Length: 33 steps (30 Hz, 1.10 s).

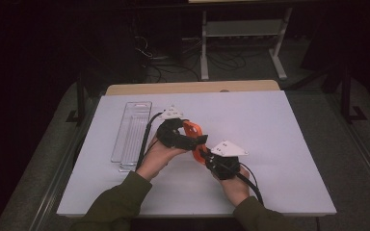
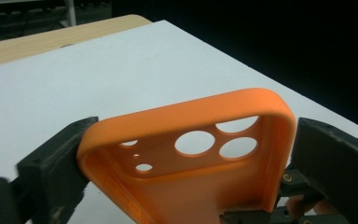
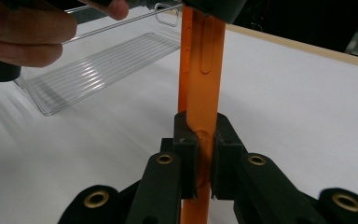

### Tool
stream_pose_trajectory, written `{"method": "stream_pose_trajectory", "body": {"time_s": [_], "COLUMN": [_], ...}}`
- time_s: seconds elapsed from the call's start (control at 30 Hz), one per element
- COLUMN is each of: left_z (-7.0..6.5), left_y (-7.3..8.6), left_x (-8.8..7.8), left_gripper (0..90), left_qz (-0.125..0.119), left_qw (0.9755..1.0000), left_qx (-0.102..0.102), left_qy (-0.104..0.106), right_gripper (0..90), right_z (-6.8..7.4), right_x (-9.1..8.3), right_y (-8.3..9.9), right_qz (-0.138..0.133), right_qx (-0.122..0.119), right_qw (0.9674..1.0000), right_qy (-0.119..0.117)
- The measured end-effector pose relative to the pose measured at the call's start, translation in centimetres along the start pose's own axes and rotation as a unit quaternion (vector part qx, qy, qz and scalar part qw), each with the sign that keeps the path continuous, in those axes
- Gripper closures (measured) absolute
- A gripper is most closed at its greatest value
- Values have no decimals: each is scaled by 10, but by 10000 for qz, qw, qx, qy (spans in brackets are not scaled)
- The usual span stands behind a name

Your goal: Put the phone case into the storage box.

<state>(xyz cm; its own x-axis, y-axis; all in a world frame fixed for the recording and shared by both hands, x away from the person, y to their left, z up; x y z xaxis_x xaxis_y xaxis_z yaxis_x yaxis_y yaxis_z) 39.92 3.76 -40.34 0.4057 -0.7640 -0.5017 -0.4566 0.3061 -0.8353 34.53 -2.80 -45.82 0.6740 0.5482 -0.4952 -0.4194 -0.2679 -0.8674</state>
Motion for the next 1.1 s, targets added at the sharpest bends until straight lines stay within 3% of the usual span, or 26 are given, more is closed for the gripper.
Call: {"method": "stream_pose_trajectory", "body": {"time_s": [0.23,0.6,1.1], "left_z": [2,2,1], "left_y": [0,-1,-2], "left_x": [-1,-3,-5], "left_gripper": [66,119,145], "left_qz": [11,-72,8], "left_qw": [10000,9999,9999], "left_qx": [4,-65,130], "left_qy": [-63,-59,-42], "right_gripper": [818,818,799], "right_z": [-1,1,1], "right_x": [1,0,1], "right_y": [1,1,3], "right_qz": [25,14,87], "right_qx": [-102,-66,-93], "right_qw": [9999,10000,9999], "right_qy": [39,32,-2]}}
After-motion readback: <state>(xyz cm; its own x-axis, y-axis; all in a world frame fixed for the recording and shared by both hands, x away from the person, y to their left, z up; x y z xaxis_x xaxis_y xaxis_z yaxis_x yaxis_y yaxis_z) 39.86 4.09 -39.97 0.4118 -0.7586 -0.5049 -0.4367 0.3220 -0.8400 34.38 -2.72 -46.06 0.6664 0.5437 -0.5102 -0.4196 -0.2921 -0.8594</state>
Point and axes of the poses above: each handheld gripper's, and its own axes: x roughly forward along the jaws, y roughly out of its underside, z roughly to its left, the point moved 9 cm from there along x, roughly forward along the jaws, and after that the axes turned 4 degrees about z, right-handed, at the moved point
